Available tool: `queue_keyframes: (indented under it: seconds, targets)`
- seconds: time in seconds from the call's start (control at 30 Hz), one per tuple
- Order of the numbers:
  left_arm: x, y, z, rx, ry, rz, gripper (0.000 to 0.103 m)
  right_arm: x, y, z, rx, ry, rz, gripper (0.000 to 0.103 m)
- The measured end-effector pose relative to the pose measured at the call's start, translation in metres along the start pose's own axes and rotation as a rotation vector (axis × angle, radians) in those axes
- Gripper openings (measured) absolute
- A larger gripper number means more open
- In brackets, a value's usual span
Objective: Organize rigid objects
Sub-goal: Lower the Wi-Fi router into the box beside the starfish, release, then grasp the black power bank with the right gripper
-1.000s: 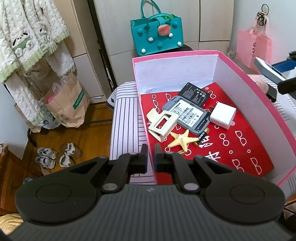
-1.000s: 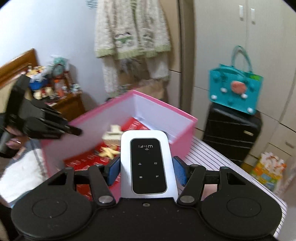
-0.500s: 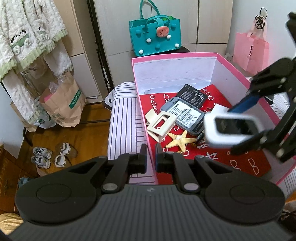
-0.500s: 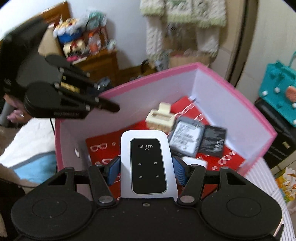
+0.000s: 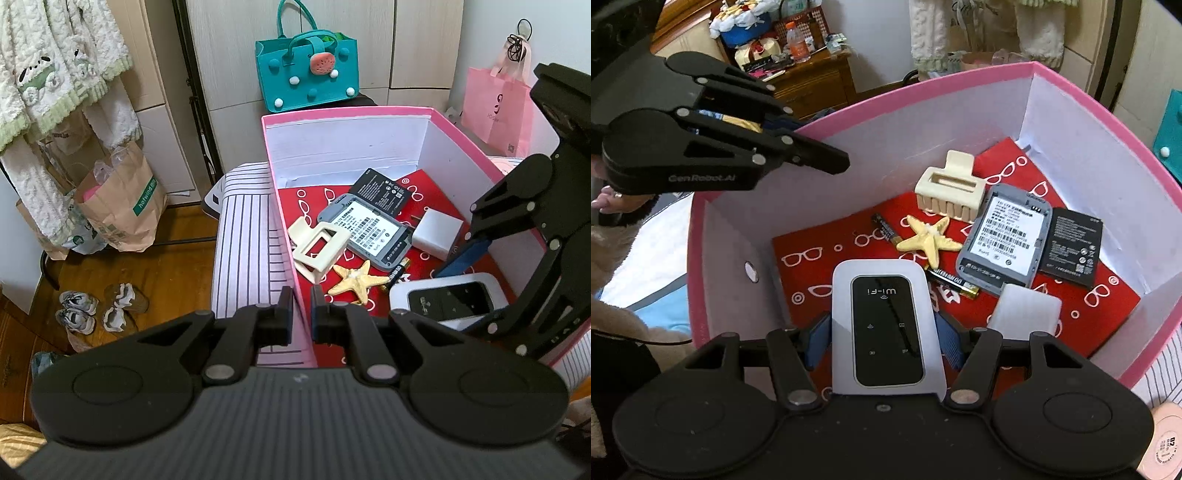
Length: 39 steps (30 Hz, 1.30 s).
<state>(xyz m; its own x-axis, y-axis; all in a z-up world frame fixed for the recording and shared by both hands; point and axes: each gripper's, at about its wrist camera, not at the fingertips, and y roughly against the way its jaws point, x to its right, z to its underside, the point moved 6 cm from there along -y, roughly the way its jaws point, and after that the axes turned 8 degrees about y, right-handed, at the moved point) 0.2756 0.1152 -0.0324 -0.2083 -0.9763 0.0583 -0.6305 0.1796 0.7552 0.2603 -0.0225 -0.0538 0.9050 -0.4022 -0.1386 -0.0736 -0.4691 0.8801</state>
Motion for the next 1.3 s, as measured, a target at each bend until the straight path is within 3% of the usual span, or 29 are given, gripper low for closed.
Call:
queue_keyframes:
  seconds: [0.13, 0.3, 0.5, 0.63, 0.93, 1.07, 1.17, 1.3]
  targets:
    - [-0.001, -0.001, 0.001, -0.001, 0.004, 0.002, 0.008, -0.001, 0.015, -0.002, 0.062, 0.043, 0.110, 0.073]
    - [0.001, -0.001, 0.001, -0.003, 0.002, 0.001, 0.008, 0.001, 0.064, 0.006, 0.250, -0.031, 0.166, 0.073]
    - [0.001, -0.001, 0.001, -0.011, 0.010, 0.006, 0.008, 0.000, 0.127, 0.043, 0.449, -0.132, 0.296, 0.073]
    - [0.000, -0.001, 0.001, -0.046, 0.020, 0.012, 0.009, 0.007, 0.143, 0.073, 0.460, -0.226, 0.376, 0.073]
    - [0.004, 0.010, 0.013, -0.172, 0.005, 0.001, 0.009, 0.019, 0.144, 0.142, 0.461, -0.384, 0.451, 0.072]
    - [0.006, 0.018, 0.018, -0.191, 0.024, -0.011, 0.008, 0.024, 0.143, 0.167, 0.465, -0.423, 0.505, 0.070]
    - [0.003, 0.019, 0.019, -0.193, 0.058, -0.010, 0.008, 0.038, 0.142, 0.190, 0.445, -0.467, 0.616, 0.069]
    - [0.005, 0.020, 0.022, -0.169, 0.035, -0.036, 0.006, 0.064, 0.144, 0.221, 0.464, -0.597, 0.603, 0.069]
